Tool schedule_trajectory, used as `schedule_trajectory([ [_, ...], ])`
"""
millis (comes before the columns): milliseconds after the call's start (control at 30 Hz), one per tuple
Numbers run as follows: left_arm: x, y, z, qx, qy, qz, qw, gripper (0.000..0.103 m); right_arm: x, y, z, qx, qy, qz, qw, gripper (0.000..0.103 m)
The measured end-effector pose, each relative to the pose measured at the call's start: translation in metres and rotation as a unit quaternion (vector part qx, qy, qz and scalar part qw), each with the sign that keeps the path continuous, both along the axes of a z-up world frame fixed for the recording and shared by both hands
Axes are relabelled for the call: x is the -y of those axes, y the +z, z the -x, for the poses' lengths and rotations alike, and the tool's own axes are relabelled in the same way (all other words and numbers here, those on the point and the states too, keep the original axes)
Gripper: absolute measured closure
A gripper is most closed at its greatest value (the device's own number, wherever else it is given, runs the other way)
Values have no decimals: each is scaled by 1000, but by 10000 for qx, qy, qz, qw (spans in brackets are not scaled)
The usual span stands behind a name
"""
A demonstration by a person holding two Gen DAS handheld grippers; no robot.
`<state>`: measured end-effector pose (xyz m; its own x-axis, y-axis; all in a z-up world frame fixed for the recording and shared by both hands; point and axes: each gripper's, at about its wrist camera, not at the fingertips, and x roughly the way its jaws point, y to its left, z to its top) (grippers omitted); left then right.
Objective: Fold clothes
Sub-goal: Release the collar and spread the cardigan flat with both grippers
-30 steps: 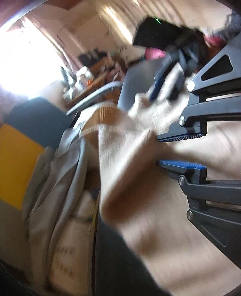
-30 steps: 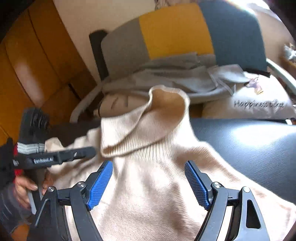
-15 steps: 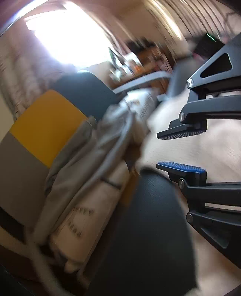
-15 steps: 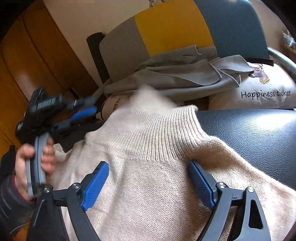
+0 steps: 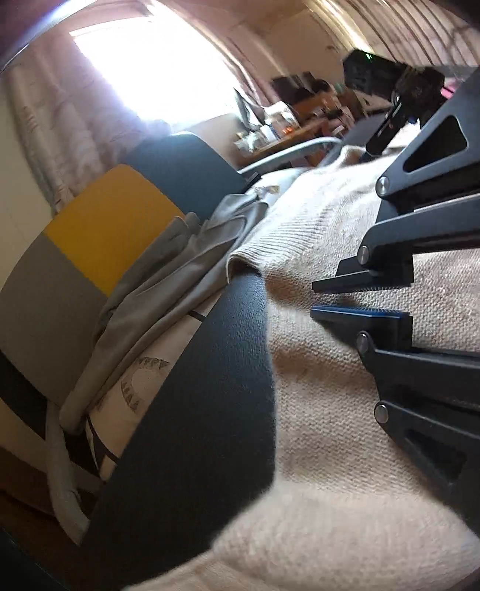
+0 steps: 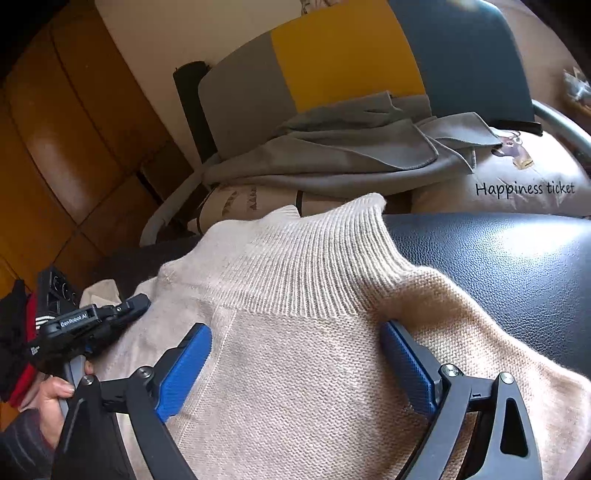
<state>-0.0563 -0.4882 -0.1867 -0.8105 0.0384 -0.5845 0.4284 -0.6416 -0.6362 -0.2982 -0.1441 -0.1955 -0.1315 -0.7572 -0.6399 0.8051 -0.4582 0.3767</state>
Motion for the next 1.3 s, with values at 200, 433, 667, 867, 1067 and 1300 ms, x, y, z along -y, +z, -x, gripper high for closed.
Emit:
schedule_trajectory([
  [200,-11,45,-1,377,-238,3,9990,81,7,6,-16,-421,-8,-512,9978,9],
  [433,-107,75,-89,104,-685,582,9959,79,-30,32,-99,-1089,184,-849,9902,4],
  [667,-172,41,-168,531,-579,725,9943,79,-118,17,-156,-844,-206,-968,9915,2],
  [867,-184,27,-211,410,-365,938,9941,81,-181,-4,-173,-957,-759,-1324,9836,0],
  [1067,-202,30,-203,666,-355,1704,9825,81,-197,-9,-174,-1036,-761,-1304,9831,0],
  [1300,-208,33,-201,789,-354,1985,9763,79,-238,20,-155,-377,-955,-604,9929,0],
])
